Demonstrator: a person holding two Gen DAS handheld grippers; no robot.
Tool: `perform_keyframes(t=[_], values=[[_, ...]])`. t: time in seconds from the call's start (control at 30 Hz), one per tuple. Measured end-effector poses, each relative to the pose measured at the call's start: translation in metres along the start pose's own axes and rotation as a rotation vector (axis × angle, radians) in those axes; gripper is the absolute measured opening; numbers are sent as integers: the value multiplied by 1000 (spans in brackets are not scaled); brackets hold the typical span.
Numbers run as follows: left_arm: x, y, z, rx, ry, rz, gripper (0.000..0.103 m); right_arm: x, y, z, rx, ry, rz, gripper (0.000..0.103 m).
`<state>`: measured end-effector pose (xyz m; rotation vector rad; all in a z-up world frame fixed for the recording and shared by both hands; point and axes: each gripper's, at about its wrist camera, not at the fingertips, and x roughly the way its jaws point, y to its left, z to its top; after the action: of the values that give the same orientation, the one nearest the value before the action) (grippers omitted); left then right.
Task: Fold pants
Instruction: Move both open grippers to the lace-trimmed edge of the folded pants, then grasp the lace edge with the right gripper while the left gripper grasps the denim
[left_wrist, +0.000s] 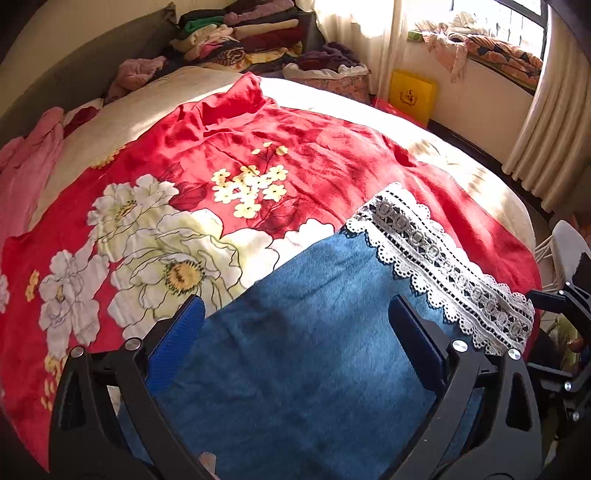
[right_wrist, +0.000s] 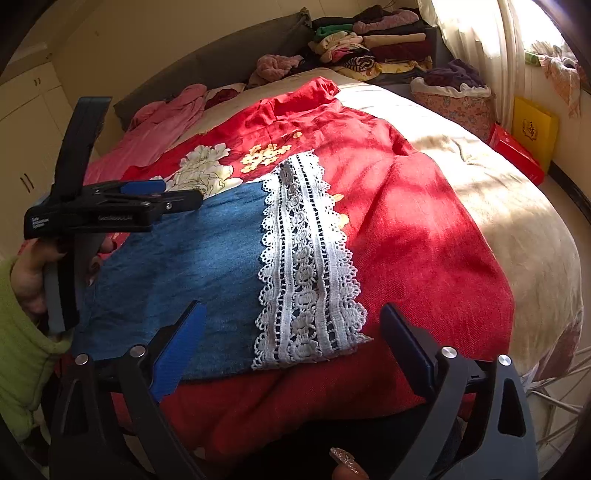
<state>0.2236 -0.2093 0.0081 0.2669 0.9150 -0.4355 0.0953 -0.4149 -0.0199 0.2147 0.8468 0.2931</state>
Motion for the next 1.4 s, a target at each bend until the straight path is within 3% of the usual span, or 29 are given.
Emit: perform_keyframes(t=[0.03,0.1,0.23,0.3,0.4,0.43,0.6,0.7,0.83,0.93,1.1,1.4], values=[[7,1,5,3,5,-14,93,2,-1,0,7,-1,-2,80],[19,2,12,4,13,-40,93,5,-2,-1,15,1,-4,77],[47,2,21,-11,44,-109,93,7,3,-3,-4,-2,8,41],[59,3,24,-22,61,-126,93,6,7,-3,-21,-13,22,40],[75,0,25,-10,92,-151,65,11,7,-3,-19,3,-7,42],[79,-3,25,-5,99,-169,62,13,6,-3,-11,12,-19,44],[75,-13,26,31,70,-209,56,22,6,-4,-15,48,-40,51],[77,-14,25,37,68,-217,55,24,8,-4,-23,49,-19,36],[76,-15,24,9,64,-266,22,20,6,-4,-7,33,2,30],[67,-25,22,48,43,-247,10,17,9,-4,-20,19,-15,28],[56,-17,19,6,15,-272,6,7,23,-4,-69,-14,-41,24],[7,21,9,-106,-89,-333,6,-11,73,7,-169,-70,66,17]])
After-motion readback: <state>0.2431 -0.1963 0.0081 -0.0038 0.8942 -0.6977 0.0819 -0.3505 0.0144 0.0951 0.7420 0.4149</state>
